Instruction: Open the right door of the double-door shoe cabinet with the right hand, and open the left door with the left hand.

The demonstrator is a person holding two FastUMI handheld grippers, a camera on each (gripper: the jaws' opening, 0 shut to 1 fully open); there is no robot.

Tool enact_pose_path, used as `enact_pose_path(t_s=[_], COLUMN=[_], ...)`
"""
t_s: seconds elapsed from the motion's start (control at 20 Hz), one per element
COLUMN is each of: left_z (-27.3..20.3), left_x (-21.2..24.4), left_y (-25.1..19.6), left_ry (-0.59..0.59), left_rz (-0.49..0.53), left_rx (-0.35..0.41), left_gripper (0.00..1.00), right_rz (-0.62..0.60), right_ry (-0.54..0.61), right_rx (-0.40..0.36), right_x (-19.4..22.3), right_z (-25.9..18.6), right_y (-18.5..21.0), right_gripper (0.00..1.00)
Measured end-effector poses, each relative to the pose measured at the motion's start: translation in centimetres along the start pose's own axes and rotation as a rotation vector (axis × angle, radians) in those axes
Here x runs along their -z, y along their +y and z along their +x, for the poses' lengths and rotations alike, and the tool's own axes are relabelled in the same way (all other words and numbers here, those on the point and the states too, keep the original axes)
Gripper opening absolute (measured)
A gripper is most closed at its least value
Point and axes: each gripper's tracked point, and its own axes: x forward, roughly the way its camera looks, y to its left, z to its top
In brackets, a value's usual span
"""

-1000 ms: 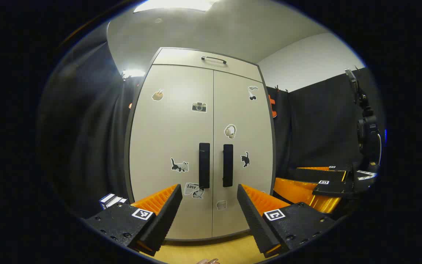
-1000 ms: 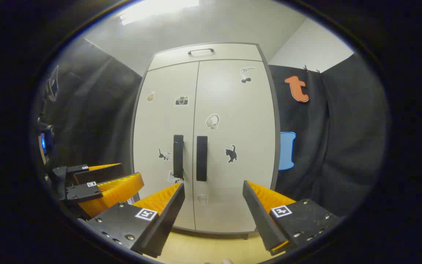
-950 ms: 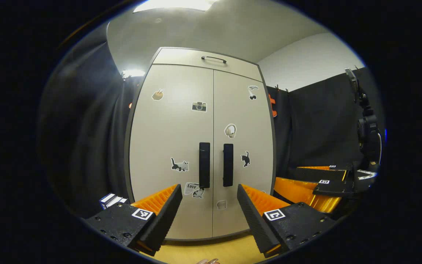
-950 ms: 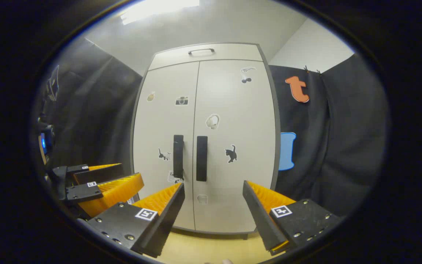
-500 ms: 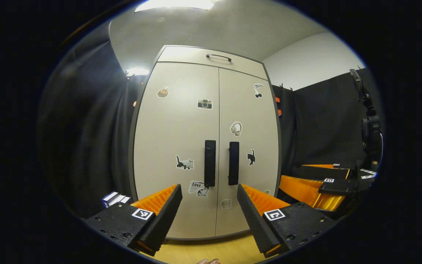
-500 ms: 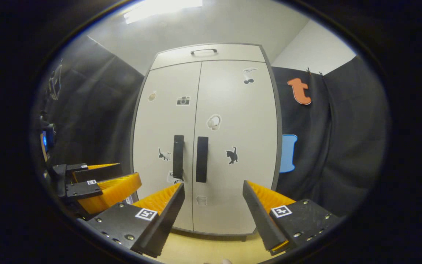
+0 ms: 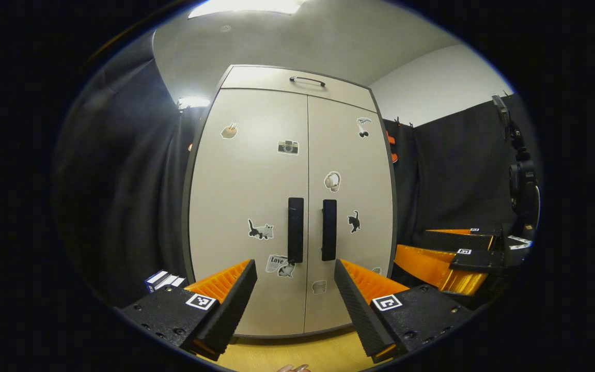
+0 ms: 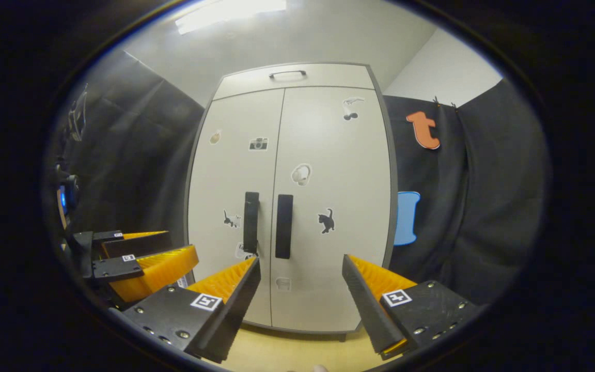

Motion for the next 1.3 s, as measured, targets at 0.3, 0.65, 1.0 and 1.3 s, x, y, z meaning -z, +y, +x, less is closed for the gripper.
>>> enact_pose_path(t_s=[0.3,0.65,1.0,1.3], left_z=[-0.1,1.1,2.4,3.5], left_x=[0.3,0.2,1.2,1.7], left_y=[0.1,0.8,3.6,6.1], left_ry=[0.001,0.003,0.03,0.036], left_rz=[0.013,0.014,-0.005,0.0], left_rx=[-0.029,0.01,0.033,0.026], left_gripper=[0.94,0.94,0.94,0.89], right_rz=[-0.008,-0.01,-0.002,0.006], right_ry=[0.013,0.008,-0.007,-0.006], right_rx=[-0.038,-0.024,0.019,0.078], right_x=[0.5,0.2,0.1,0.8], right_z=[0.5,2.9,9.1,14.4], right_y=[0.2,1.2,2.9,3.0], right_gripper=[0.97,0.97,0.97,0.96])
